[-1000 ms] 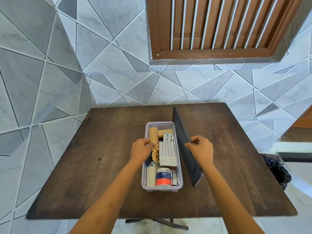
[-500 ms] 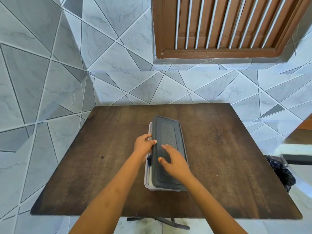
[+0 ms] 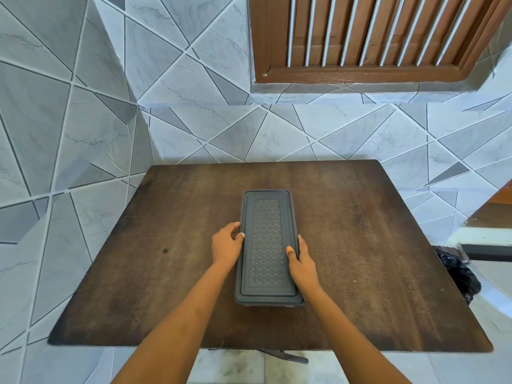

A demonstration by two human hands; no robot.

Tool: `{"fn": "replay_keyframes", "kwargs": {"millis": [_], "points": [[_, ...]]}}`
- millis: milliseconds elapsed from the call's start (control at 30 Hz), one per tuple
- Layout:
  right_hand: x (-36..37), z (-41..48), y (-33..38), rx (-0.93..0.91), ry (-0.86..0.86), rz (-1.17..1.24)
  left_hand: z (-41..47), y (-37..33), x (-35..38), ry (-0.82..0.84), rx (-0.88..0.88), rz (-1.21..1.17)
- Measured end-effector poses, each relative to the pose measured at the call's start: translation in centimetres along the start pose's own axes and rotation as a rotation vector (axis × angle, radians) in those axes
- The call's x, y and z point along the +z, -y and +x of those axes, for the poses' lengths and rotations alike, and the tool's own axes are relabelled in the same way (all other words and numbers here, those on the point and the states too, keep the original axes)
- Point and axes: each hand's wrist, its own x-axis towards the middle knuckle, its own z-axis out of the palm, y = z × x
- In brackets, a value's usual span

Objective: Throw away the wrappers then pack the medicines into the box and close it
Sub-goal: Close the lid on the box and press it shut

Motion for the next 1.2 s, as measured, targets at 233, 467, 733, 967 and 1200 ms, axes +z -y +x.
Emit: {"fn": "replay_keyframes", "kwargs": {"millis": [233,467,733,967,1200], "points": [[0.0,1.1,-0.9,0.015,-0.054,0.176,2.0,0.7,-0.1,0.129,-0.242,-0.264],[-0.1,3.0,-1.3,0.046,-0.173,0.287,2.9,0.8,0.4,0.161,-0.477,-0.507],[0.1,2.8,-1.3,0.011,-0.226,0.146,1.9,0.2,1.0,-0.014,-0.379,-0.31],[0.7,-0.5,-3.1,-0.004,-0.236,-0.103,-4.8,2.5,1.8,0.063,-0.204,-0.014],[1.0,-1.0,-3.4,-0.064,-0.352,-0.188,-5.5,2.6,1.7,0.052,-0.202,-0.006]]}}
